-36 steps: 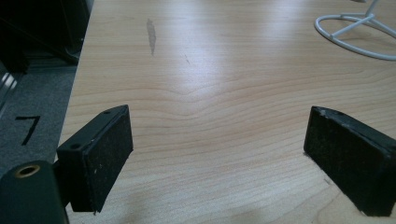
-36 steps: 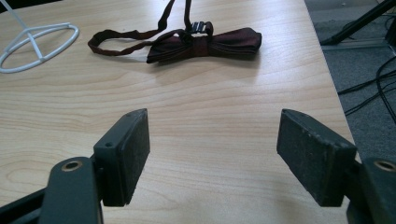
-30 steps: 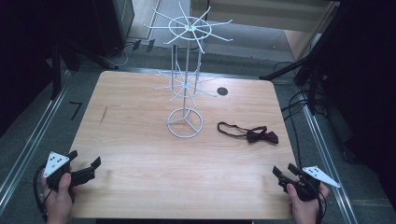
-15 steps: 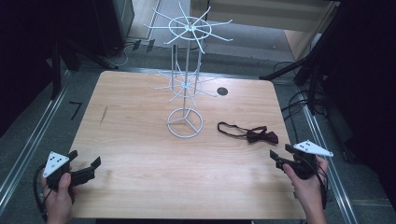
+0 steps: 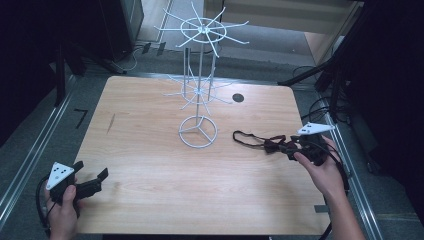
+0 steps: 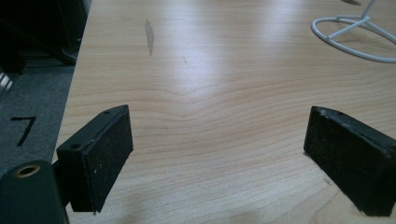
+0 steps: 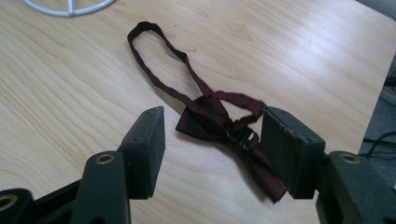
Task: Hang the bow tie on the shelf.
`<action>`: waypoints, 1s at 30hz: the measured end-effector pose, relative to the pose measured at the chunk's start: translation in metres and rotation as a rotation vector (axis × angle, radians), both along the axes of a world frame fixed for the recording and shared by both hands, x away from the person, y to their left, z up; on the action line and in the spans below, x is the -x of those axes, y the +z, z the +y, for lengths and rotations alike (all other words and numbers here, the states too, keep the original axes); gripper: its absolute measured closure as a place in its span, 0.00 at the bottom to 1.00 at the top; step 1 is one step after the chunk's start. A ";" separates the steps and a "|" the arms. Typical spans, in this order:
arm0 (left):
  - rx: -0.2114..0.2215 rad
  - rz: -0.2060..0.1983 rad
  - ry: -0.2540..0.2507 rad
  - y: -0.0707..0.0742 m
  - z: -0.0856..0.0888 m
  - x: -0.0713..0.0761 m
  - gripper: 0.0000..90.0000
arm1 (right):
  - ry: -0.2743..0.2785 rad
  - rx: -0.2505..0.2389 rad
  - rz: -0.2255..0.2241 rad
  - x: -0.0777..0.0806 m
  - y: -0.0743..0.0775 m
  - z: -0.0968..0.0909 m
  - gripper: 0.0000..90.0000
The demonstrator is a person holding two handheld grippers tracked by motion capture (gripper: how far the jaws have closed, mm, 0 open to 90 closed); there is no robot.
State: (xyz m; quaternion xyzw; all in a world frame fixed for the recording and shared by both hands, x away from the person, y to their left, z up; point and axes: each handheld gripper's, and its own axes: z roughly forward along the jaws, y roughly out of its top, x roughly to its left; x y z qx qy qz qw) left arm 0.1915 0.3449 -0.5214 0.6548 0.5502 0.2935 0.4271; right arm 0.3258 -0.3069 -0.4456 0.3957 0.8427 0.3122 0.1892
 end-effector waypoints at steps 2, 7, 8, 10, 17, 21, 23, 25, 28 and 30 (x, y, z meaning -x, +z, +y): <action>-0.002 0.000 0.000 0.000 0.000 0.000 0.10 | 0.013 0.012 0.007 -0.003 0.002 0.003 0.52; 0.001 0.001 -0.002 0.000 0.000 0.000 0.10 | 0.087 0.033 0.092 -0.021 0.010 0.017 0.60; 0.001 0.001 -0.002 0.000 0.000 0.000 0.10 | 0.092 0.038 0.106 -0.023 0.010 0.019 0.60; 0.001 0.002 -0.002 0.000 0.000 0.000 0.10 | 0.115 0.030 0.143 -0.028 0.010 0.023 0.61; -0.001 0.002 -0.002 0.000 0.000 0.000 0.10 | 0.163 0.139 0.192 -0.046 0.001 0.041 0.60; 0.001 0.003 -0.003 0.000 0.000 0.000 0.10 | 0.177 0.198 0.207 -0.057 -0.005 0.053 0.55; 0.001 0.003 -0.002 0.000 0.000 0.000 0.10 | 0.194 0.208 0.219 -0.060 -0.008 0.060 0.48; 0.002 0.003 -0.002 0.000 0.000 0.000 0.10 | 0.211 0.247 0.224 -0.064 -0.012 0.067 0.44; 0.003 0.002 -0.003 0.000 0.001 0.000 0.10 | 0.243 0.286 0.244 -0.069 -0.018 0.077 0.42; 0.004 0.003 -0.004 0.000 0.001 0.000 0.10 | 0.249 0.292 0.249 -0.073 -0.021 0.081 0.41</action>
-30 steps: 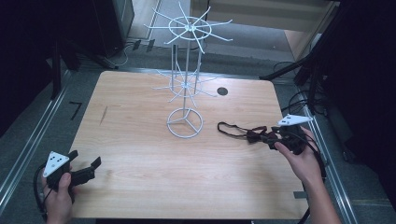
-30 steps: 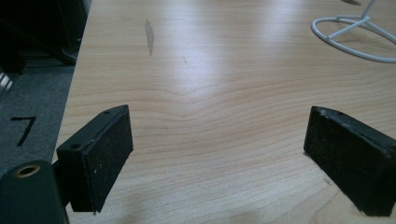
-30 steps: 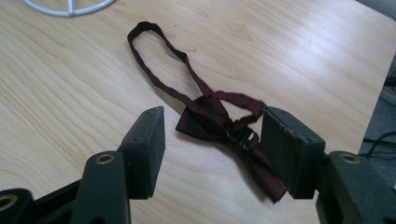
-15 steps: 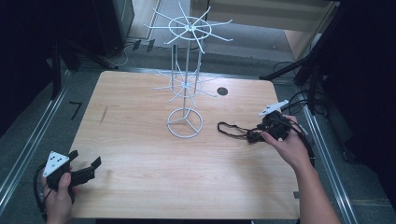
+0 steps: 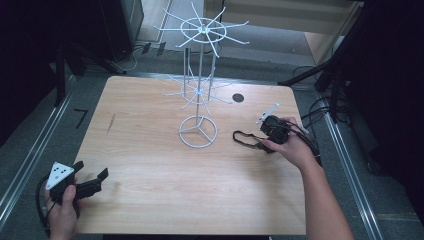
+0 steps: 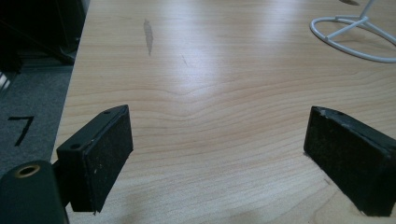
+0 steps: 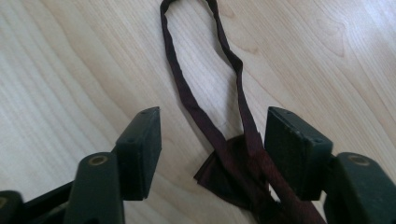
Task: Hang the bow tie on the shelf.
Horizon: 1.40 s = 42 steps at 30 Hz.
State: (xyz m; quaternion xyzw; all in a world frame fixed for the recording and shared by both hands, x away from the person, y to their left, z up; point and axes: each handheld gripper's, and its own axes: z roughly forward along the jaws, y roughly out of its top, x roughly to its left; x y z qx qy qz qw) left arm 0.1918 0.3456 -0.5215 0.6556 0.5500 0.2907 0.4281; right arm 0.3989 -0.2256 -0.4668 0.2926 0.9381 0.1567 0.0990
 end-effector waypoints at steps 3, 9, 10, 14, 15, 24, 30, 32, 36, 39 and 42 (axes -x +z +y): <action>0.002 0.000 0.000 0.000 0.000 0.000 0.10 | 0.010 0.030 0.025 -0.007 -0.007 0.004 0.36; 0.003 0.000 -0.002 0.000 0.000 0.000 0.10 | 0.031 0.071 0.070 -0.016 -0.017 0.011 0.35; 0.004 0.000 -0.001 0.000 0.000 0.000 0.10 | 0.027 0.072 0.076 -0.017 -0.018 0.012 0.36; 0.003 0.000 -0.002 0.000 0.000 0.000 0.10 | 0.015 0.074 0.114 -0.023 -0.026 0.011 0.38; 0.004 0.001 -0.002 0.000 0.000 0.000 0.10 | 0.010 0.074 0.124 -0.024 -0.028 0.010 0.39; 0.004 0.001 -0.003 0.000 0.000 0.000 0.10 | -0.050 0.122 0.150 -0.033 -0.038 0.004 0.50; 0.002 0.001 -0.004 0.000 0.000 0.000 0.10 | -0.107 0.108 0.137 -0.035 -0.037 0.002 0.78; 0.001 0.000 -0.003 0.000 0.000 0.000 0.10 | -0.116 0.119 0.131 -0.035 -0.037 0.001 0.91; 0.003 0.001 -0.004 0.000 0.000 0.000 0.10 | -0.135 0.113 0.143 -0.035 -0.038 0.001 0.99; 0.007 0.001 -0.004 0.000 0.001 0.000 0.10 | -0.166 0.129 0.116 -0.032 -0.038 0.003 1.00; 0.007 0.001 -0.004 0.000 0.001 0.000 0.10 | -0.180 0.122 0.107 -0.031 -0.038 0.002 1.00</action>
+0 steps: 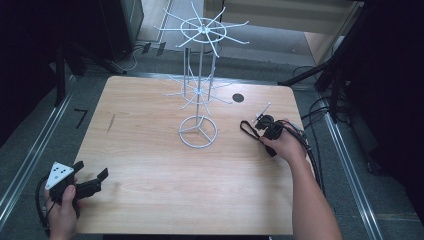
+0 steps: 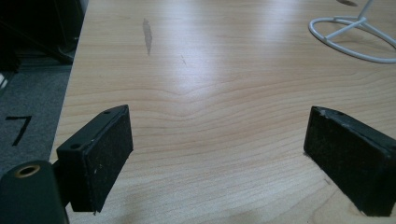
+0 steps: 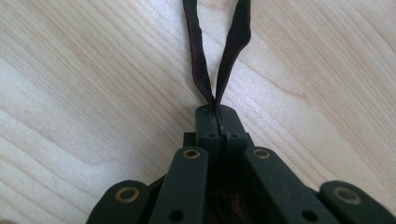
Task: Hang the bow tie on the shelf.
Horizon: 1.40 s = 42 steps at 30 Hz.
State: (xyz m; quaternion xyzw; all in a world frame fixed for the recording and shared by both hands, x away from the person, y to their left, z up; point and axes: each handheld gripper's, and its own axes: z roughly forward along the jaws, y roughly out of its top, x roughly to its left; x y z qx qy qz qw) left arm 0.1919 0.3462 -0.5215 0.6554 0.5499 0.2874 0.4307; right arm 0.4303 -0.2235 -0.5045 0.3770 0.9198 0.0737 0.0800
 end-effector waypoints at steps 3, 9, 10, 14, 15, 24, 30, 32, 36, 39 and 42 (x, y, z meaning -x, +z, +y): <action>0.001 0.000 0.000 0.000 0.000 0.000 0.10 | -0.028 -0.060 -0.053 0.005 0.003 -0.002 1.00; -0.001 0.001 0.000 0.000 0.000 0.000 0.10 | -0.046 -0.119 -0.151 0.015 0.019 0.000 1.00; -0.001 0.001 0.000 0.000 0.000 0.000 0.10 | -0.046 -0.128 -0.170 0.017 0.022 0.001 1.00; -0.001 0.001 0.000 0.000 0.000 0.000 0.10 | -0.066 -0.175 -0.236 0.023 0.036 0.001 1.00; -0.001 0.001 0.000 0.000 0.000 0.000 0.10 | -0.072 -0.189 -0.254 0.025 0.039 0.000 1.00; -0.001 0.000 -0.001 0.000 0.000 0.000 0.10 | -0.100 -0.341 -0.377 0.043 0.061 -0.004 1.00; -0.003 0.001 -0.001 0.000 0.000 0.000 0.10 | -0.096 -0.412 -0.432 0.055 0.076 -0.001 1.00; -0.003 0.000 -0.001 0.000 0.000 0.000 0.10 | -0.097 -0.431 -0.448 0.059 0.081 0.001 1.00; -0.003 -0.001 0.001 0.000 0.000 0.000 0.10 | -0.097 -0.472 -0.487 0.068 0.091 0.004 1.00; -0.004 0.000 0.000 0.000 0.000 0.000 0.10 | -0.100 -0.502 -0.519 0.074 0.097 0.005 1.00; -0.004 0.000 0.000 0.000 0.000 0.000 0.10 | -0.104 -0.535 -0.544 0.079 0.103 0.006 1.00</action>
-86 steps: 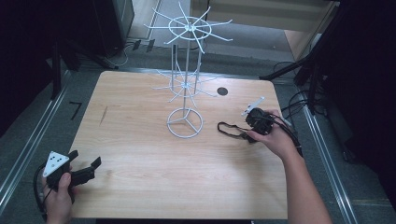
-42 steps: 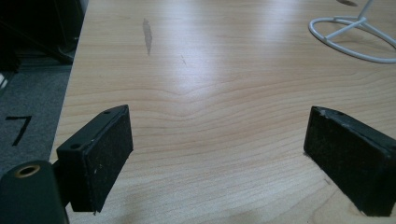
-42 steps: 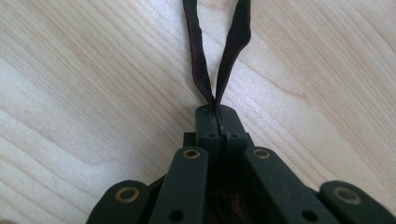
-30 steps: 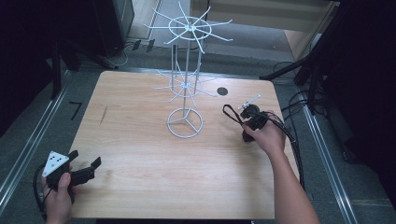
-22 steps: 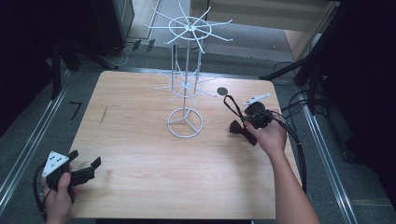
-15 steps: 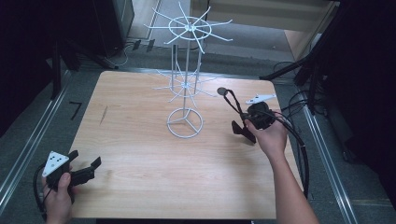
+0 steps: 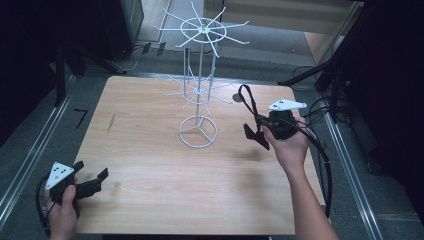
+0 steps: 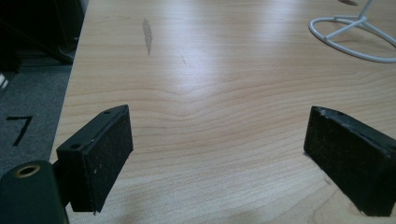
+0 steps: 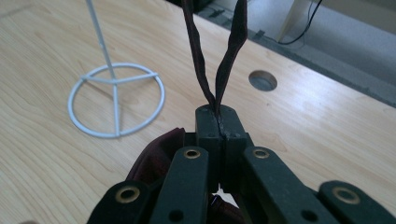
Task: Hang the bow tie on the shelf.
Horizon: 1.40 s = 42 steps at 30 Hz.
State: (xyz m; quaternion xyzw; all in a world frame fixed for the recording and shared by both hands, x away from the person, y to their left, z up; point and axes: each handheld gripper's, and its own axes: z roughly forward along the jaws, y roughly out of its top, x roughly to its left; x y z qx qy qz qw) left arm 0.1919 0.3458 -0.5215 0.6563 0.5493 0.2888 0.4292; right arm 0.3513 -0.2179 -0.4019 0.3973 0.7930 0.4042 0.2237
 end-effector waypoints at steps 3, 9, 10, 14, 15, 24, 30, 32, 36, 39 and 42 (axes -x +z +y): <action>-0.001 0.000 0.000 0.000 0.000 0.000 0.10 | -0.002 -0.011 -0.021 0.003 0.004 0.001 1.00; -0.002 0.000 0.001 0.000 0.000 0.000 0.10 | 0.014 -0.041 -0.074 0.017 0.013 0.005 1.00; -0.002 0.000 0.001 0.000 0.000 0.000 0.10 | 0.014 -0.041 -0.074 0.017 0.013 0.005 1.00; -0.004 0.000 0.001 0.000 0.000 0.000 0.10 | 0.023 -0.052 -0.094 0.026 0.016 0.009 1.00; -0.004 0.000 0.001 0.000 0.000 0.000 0.10 | 0.027 -0.053 -0.100 0.027 0.016 0.010 1.00; -0.002 0.000 -0.001 0.000 0.000 0.000 0.10 | 0.035 -0.092 -0.141 0.040 0.014 0.018 1.00; 0.000 -0.001 0.000 0.000 0.000 0.000 0.10 | 0.012 -0.145 -0.139 0.046 0.000 0.016 1.00; -0.001 0.000 0.000 0.000 0.000 0.000 0.10 | 0.021 -0.140 -0.133 0.047 -0.001 0.017 1.00; -0.005 0.001 0.001 0.000 0.000 0.000 0.10 | 0.029 -0.150 -0.136 0.046 -0.001 0.019 1.00; -0.002 0.000 0.001 0.000 -0.001 0.000 0.10 | 0.042 -0.155 -0.130 0.045 -0.004 0.025 1.00; -0.003 0.000 0.000 0.000 -0.001 0.000 0.10 | 0.046 -0.159 -0.123 0.044 -0.008 0.031 1.00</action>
